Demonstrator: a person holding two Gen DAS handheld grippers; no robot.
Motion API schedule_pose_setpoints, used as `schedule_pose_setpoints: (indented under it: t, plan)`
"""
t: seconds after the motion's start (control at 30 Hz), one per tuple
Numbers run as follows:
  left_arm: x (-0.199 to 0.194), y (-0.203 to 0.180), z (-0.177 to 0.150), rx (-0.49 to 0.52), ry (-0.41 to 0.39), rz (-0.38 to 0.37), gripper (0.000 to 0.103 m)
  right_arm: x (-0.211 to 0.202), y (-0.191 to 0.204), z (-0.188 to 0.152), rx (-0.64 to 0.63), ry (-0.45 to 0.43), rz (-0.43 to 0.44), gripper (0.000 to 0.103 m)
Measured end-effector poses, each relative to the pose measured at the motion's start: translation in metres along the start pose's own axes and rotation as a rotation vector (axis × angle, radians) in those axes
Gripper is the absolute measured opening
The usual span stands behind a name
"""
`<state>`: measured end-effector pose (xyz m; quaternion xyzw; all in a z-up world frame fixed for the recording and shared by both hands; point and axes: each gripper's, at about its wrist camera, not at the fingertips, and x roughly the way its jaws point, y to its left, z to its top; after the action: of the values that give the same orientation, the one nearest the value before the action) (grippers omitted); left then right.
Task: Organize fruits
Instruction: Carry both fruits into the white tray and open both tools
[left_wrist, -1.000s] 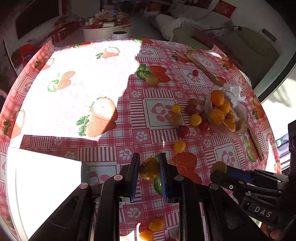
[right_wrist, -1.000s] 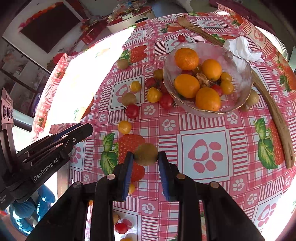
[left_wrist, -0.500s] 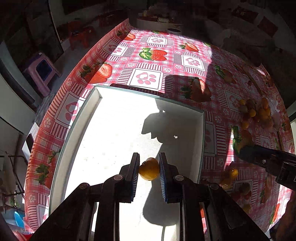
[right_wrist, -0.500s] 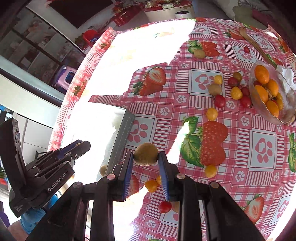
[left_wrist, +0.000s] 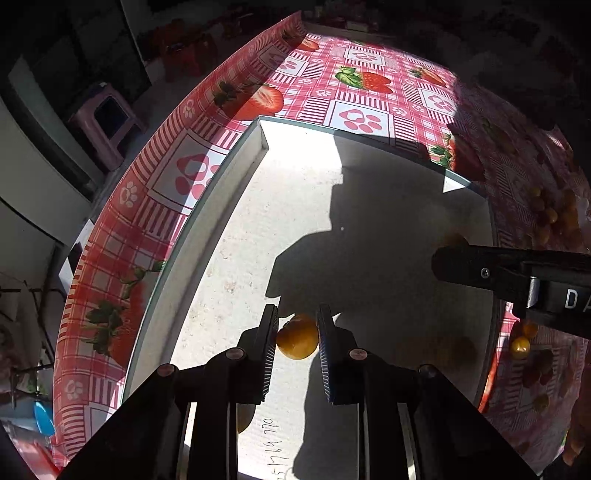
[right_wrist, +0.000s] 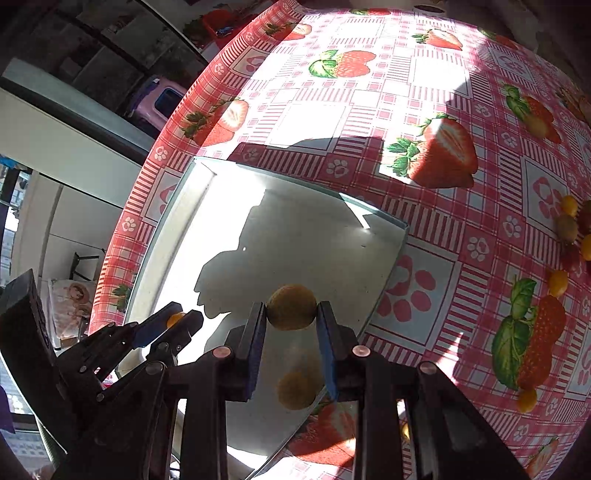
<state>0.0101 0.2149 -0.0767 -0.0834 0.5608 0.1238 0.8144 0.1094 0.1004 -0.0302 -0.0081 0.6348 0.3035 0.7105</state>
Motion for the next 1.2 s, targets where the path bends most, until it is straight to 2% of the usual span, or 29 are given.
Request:
schedule_pose_setpoints:
  t: [0.3, 0.37, 0.4, 0.43, 0.47, 0.5, 0.53, 0.7, 0.87, 1.0, 1.2]
  plan:
    - [0.005, -0.001, -0.006, 0.036, 0.01, 0.013, 0.024, 0.027, 0.007, 0.006, -0.018, 0.049, -0.039, 0.031]
    - [0.005, -0.002, -0.004, 0.039, 0.005, 0.046, 0.049, 0.028, 0.009, 0.007, -0.018, 0.049, -0.027, 0.037]
    - [0.004, -0.001, -0.005, 0.035, -0.001, 0.057, 0.076, 0.03, 0.011, 0.01, -0.015, 0.049, -0.009, 0.047]
    - [0.0, 0.001, -0.005, 0.028, -0.021, 0.061, 0.08, 0.03, 0.012, 0.012, -0.015, 0.044, 0.007, 0.059]
    - [-0.001, 0.002, -0.005, 0.024, -0.027, 0.056, 0.08, 0.03, 0.018, 0.014, -0.022, 0.031, 0.012, 0.065]
    - [-0.001, 0.002, -0.005, 0.025, -0.02, 0.053, 0.08, 0.027, 0.019, 0.014, -0.025, 0.016, 0.003, 0.075]
    - [-0.001, 0.002, -0.006, 0.025, -0.01, 0.059, 0.08, 0.023, 0.021, 0.014, -0.026, -0.005, 0.001, 0.077]
    - [-0.01, -0.008, -0.005, 0.057, -0.01, 0.039, 0.08, -0.007, 0.008, 0.007, 0.037, -0.07, 0.03, 0.077]
    - [-0.033, -0.036, -0.005, 0.151, -0.039, 0.003, 0.08, -0.047, -0.025, -0.019, 0.103, -0.136, -0.037, 0.077]
    - [-0.054, -0.069, -0.007, 0.238, -0.06, -0.055, 0.08, -0.073, -0.062, -0.056, 0.177, -0.136, -0.12, 0.077]
    - [-0.068, -0.132, -0.02, 0.379, -0.062, -0.166, 0.08, -0.099, -0.111, -0.128, 0.285, -0.085, -0.238, 0.077]
